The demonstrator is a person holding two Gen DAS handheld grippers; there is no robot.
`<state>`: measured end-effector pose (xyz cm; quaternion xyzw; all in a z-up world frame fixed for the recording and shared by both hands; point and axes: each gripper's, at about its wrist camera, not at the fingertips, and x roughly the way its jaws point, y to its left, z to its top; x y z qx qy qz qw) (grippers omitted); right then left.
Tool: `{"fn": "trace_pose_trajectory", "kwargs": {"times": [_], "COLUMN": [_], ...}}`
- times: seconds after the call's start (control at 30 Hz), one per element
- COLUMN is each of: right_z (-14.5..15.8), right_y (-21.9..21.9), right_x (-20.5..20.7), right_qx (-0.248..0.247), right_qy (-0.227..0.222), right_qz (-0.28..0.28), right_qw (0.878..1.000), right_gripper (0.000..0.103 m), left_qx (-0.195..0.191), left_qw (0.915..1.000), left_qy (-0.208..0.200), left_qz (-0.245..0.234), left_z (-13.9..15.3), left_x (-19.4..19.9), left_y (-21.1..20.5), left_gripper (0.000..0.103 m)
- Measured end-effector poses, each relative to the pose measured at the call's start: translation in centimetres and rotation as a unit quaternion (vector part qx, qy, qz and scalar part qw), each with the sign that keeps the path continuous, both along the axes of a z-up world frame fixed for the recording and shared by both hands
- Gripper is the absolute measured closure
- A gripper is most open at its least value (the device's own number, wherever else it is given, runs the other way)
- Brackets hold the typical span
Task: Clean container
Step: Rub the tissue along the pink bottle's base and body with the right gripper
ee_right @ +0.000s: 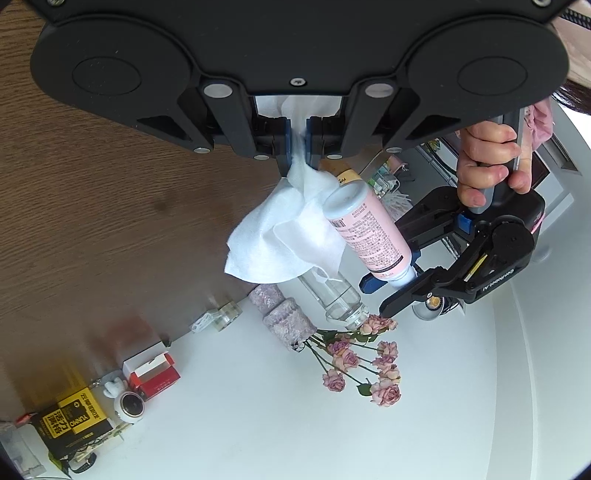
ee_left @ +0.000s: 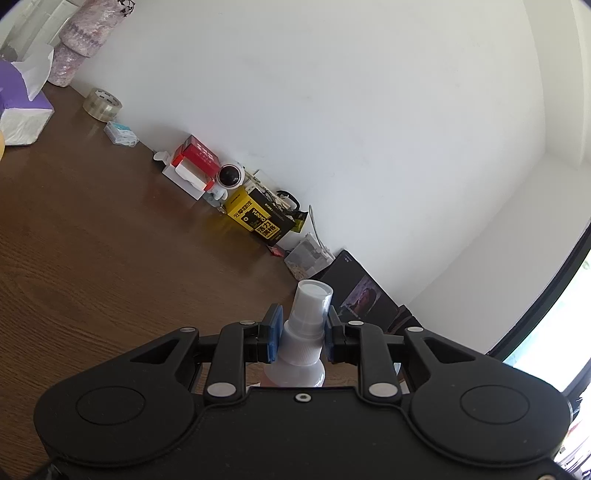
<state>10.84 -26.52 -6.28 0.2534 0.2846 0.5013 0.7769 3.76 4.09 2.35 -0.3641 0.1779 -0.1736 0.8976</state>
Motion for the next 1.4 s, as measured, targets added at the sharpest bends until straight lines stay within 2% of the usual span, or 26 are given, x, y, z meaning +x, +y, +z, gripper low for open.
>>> {"fn": "trace_pose_trajectory", "kwargs": {"times": [0.53,0.83,1.1,1.4], "right_z": [0.3,2.1,4.8,6.0], "right_y": [-1.3,-1.6,0.1,2.8], "right_x": [0.1,-0.3,-1.3,-2.8], "right_qx": [0.067,0.079,0.08,0.069], "right_qy": [0.013,-0.013,-0.059,-0.075], "right_qz": [0.001,0.0,0.034,0.096], "right_qw": [0.998,0.997,0.994,0.99], "right_gripper": [0.096,0.096,0.096,0.096], "left_qx": [0.0,0.002,0.003,0.003], "left_qw": [0.9999,1.0,0.9999,0.9999], "left_qy": [0.006,0.008,0.01,0.009], "left_qz": [0.009,0.005,-0.002,-0.005], "left_z": [-0.3,-0.4,-0.6,-0.6], "left_x": [0.2,0.3,0.5,0.6], "left_y": [0.2,-0.1,-0.5,-0.4], "left_gripper": [0.08,0.08,0.08,0.08]}}
